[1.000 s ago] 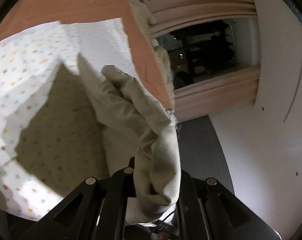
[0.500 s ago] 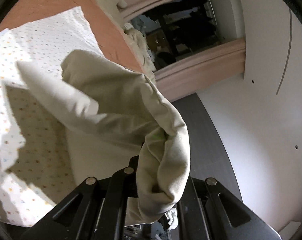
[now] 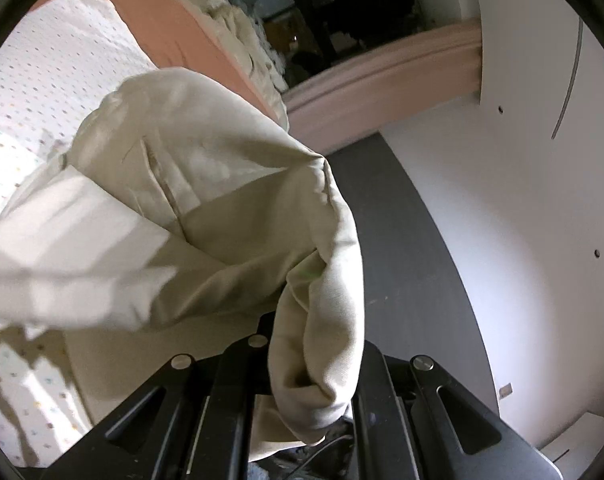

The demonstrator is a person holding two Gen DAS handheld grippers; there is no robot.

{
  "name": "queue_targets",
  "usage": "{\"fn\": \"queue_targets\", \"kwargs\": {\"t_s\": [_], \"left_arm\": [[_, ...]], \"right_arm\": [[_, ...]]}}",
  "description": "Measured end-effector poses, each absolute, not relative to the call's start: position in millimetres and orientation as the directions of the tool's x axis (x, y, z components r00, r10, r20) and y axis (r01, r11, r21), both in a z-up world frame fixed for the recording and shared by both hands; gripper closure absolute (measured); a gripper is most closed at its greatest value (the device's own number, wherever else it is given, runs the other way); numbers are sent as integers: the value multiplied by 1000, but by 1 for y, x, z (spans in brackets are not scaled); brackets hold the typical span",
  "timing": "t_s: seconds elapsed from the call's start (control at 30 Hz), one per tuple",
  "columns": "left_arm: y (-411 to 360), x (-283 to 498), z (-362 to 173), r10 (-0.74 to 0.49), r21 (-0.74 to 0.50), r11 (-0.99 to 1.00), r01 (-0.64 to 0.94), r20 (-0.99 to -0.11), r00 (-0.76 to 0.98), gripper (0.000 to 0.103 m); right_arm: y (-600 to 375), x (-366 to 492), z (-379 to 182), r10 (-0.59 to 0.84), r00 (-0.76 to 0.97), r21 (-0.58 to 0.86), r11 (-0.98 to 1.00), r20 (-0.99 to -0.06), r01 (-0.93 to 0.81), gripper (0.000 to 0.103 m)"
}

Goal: Fold large clothes
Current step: 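Lift the jacket side with the left gripper and fold it over the body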

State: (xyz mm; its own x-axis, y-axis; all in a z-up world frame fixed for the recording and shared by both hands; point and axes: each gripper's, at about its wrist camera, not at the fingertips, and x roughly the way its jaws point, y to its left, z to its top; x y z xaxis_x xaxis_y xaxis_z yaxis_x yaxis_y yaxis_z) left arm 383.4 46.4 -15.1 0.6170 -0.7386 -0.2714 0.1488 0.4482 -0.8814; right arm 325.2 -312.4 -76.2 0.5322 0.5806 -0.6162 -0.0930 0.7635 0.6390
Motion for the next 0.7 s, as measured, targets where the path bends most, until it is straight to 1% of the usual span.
{"fn": "queue_targets", "kwargs": {"t_s": [0.03, 0.27, 0.43, 0.57, 0.7], "left_arm": [[39, 387, -16, -744, -880, 451, 150, -278, 608, 95], [-25, 417, -34, -783, -858, 490, 153, -356, 510, 95], [-92, 425, -56, -789, -812, 558, 172, -456, 411, 95], [-131, 426, -83, -782, -786, 596, 165, -522, 341, 95], [-157, 428, -95, -773, -772, 616, 156, -555, 306, 96]], "right_arm": [[-324, 324, -78, 572, 550, 647, 759, -608, -74, 30], [-391, 315, -95, 528, 616, 689, 724, -585, 34, 30], [-433, 302, -106, 497, 652, 708, 700, -573, 88, 30], [-452, 296, -117, 485, 663, 721, 683, -570, 120, 30], [-459, 283, -115, 477, 672, 729, 670, -567, 141, 30]]}}
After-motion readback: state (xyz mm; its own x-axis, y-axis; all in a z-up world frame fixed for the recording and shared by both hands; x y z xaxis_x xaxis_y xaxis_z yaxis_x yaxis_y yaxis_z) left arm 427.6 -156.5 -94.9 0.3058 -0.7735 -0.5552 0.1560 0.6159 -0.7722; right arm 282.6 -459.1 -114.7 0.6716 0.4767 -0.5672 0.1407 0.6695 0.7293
